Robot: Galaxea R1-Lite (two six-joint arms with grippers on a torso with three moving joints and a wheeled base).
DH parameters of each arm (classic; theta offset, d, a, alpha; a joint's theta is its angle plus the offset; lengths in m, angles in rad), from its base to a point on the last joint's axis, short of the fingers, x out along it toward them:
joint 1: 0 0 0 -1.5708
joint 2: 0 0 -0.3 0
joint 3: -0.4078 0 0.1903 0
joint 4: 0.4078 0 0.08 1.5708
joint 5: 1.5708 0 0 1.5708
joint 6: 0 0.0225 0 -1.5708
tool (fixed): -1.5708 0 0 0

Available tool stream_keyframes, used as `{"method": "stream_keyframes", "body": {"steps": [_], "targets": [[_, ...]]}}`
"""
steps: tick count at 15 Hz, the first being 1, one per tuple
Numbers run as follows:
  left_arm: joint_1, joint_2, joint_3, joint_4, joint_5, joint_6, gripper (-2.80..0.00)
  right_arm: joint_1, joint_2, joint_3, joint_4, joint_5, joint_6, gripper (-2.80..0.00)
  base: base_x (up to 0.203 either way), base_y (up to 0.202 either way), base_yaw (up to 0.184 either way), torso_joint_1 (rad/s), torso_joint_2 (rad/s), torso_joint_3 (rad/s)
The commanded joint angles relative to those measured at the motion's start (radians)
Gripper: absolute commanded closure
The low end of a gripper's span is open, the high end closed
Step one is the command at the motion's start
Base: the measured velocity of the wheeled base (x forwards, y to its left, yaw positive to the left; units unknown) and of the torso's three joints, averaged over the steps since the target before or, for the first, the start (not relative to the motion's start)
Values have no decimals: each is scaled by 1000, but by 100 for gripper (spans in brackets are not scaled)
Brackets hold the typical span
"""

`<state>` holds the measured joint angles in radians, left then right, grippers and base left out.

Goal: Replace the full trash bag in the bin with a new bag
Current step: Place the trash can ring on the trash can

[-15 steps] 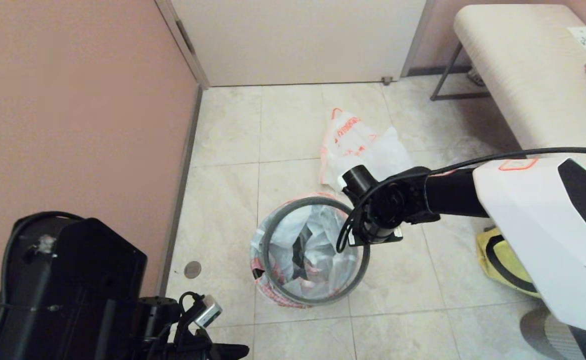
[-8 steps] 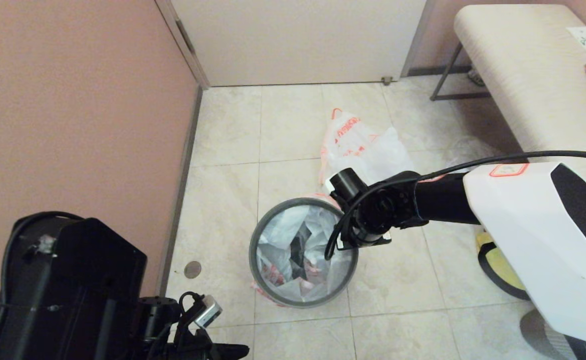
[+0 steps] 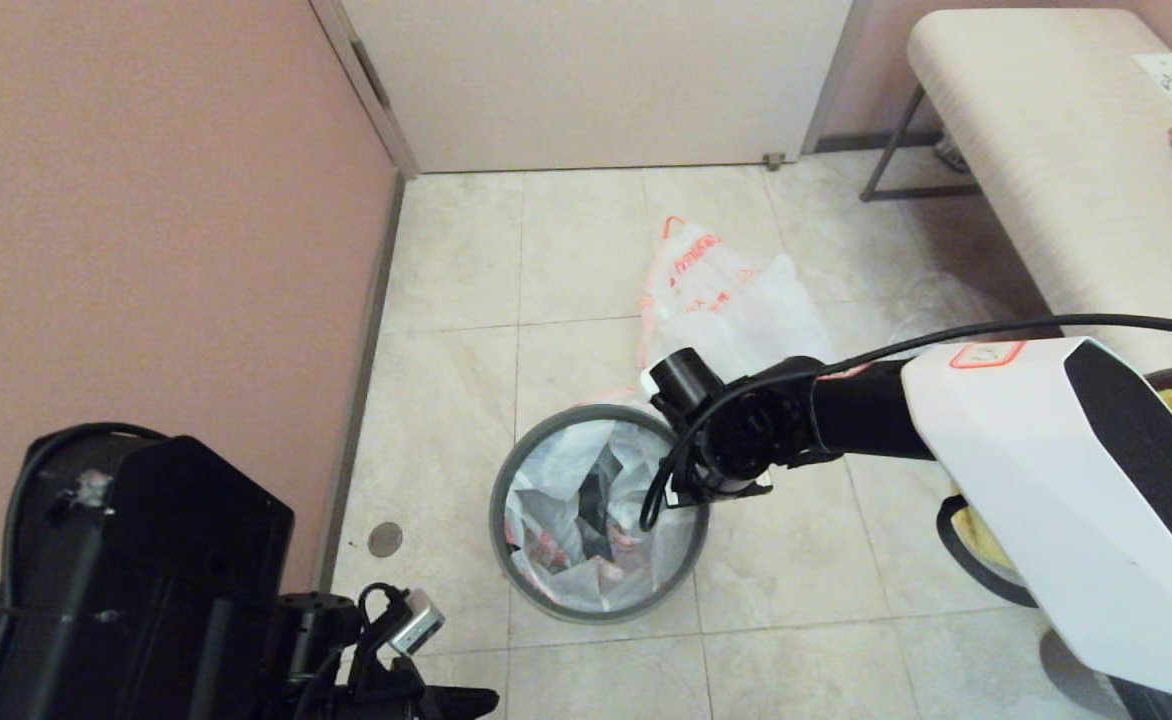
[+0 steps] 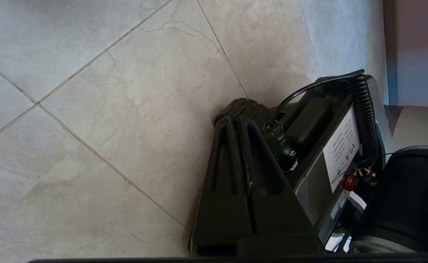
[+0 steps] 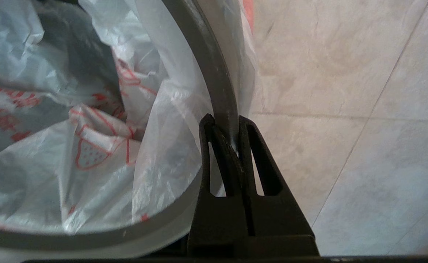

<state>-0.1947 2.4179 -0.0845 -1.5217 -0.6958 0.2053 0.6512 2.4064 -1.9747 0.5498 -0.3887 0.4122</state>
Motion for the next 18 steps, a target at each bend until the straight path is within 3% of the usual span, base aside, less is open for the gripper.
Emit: {"method": "stream_keyframes", "body": {"steps": [1, 4, 8, 16, 17, 18], "targets": [[0, 1, 0, -8, -4, 0, 0, -1, 27, -1, -9, -16, -6, 0, 0, 0, 0, 0, 0, 0], [0, 1, 0, -8, -4, 2, 0, -13, 55, -1, -38, -95, -49, 0, 0, 0, 0, 0, 0, 0], [1, 1, -1, -8, -4, 0, 0, 4, 54, -1, -93, -125, -95, 0, 0, 0, 0, 0, 0, 0], [1, 1, 0, -8, -4, 0, 0, 2, 95, 0, -130, -127, -142, 0, 0, 0, 0, 0, 0, 0], [1, 1, 0, -8, -4, 0, 0, 4, 90, 0, -130, -127, -144, -280, 0, 0, 0, 0, 0, 0], [1, 1, 0, -8, -4, 1, 0, 6, 81, 0, -131, -126, -142, -280, 0, 0, 0, 0, 0, 0]]}}
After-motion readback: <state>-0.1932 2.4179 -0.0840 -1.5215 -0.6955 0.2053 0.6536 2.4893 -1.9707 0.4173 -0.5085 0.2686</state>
